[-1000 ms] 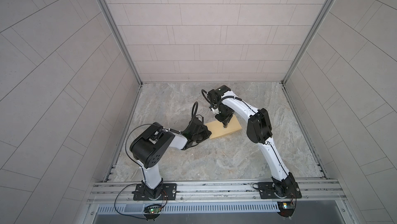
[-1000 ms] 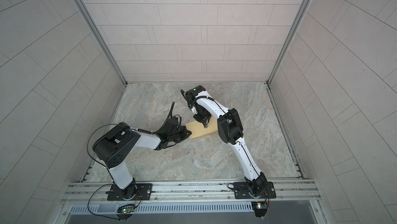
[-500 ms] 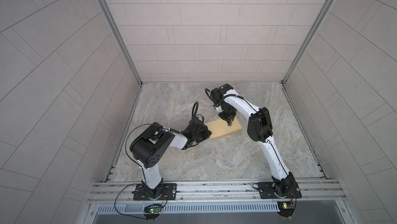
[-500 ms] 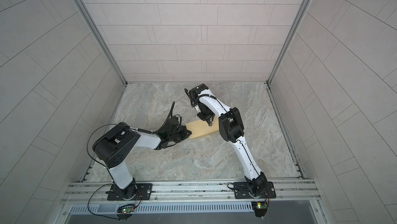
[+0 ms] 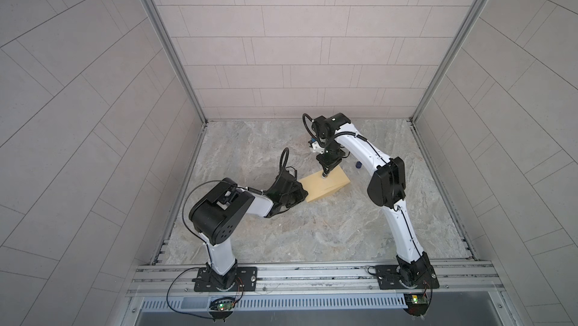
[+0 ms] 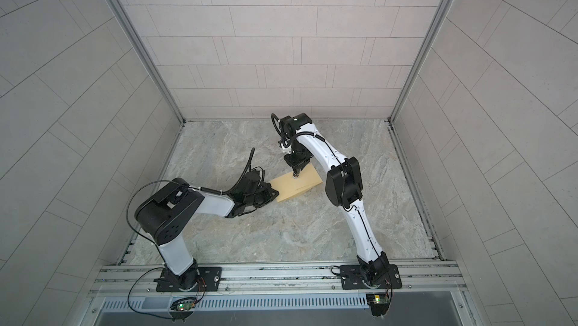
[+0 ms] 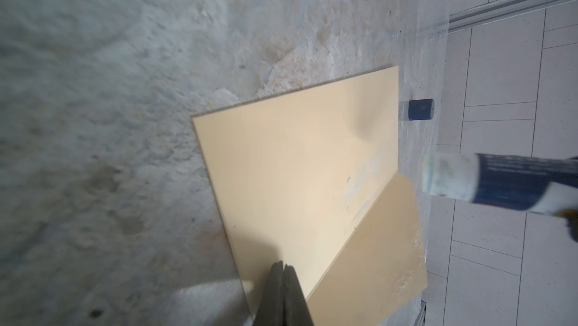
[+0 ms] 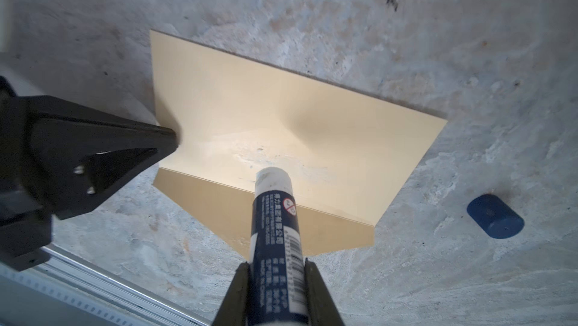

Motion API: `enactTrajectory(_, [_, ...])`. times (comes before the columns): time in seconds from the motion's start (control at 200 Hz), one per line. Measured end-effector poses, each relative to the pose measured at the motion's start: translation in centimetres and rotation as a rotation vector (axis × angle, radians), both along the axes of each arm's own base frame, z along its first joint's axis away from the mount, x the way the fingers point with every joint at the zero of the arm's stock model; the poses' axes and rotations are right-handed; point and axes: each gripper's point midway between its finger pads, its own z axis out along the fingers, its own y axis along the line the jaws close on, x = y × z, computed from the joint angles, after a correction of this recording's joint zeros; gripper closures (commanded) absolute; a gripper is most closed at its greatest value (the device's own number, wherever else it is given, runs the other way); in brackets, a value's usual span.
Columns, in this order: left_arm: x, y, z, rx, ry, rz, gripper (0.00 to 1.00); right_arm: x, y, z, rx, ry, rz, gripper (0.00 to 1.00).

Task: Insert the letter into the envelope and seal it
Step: 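Rub the glue stick along the flap while the left gripper holds the envelope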

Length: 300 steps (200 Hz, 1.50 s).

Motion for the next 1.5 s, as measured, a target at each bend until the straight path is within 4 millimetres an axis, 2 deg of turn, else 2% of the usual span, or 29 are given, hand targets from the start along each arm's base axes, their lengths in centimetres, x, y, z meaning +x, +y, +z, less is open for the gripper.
enactTrajectory(0.29, [0.0,0.0,0.0,0.001,0.000,0.000,1.00,-0.9,1.0,0.0,-0.025,-0.004,0.042,1.00])
enactTrajectory(0.6, [0.0,0.0,0.0,0.001,0.000,0.000,1.00,-1.6,2.0,-2.6,-0.136,0.014,0.107,1.00])
enactTrajectory(1.116, [-0.1,-0.2,0.0,0.000,0.000,-0.006,1.00,-1.0,1.7,-4.8,-0.193,0.023,0.109,1.00])
enactTrajectory(1.501, [-0.1,-0.2,0.0,0.001,0.000,-0.005,1.00,-0.8,1.0,-4.9,-0.247,0.011,0.112,1.00])
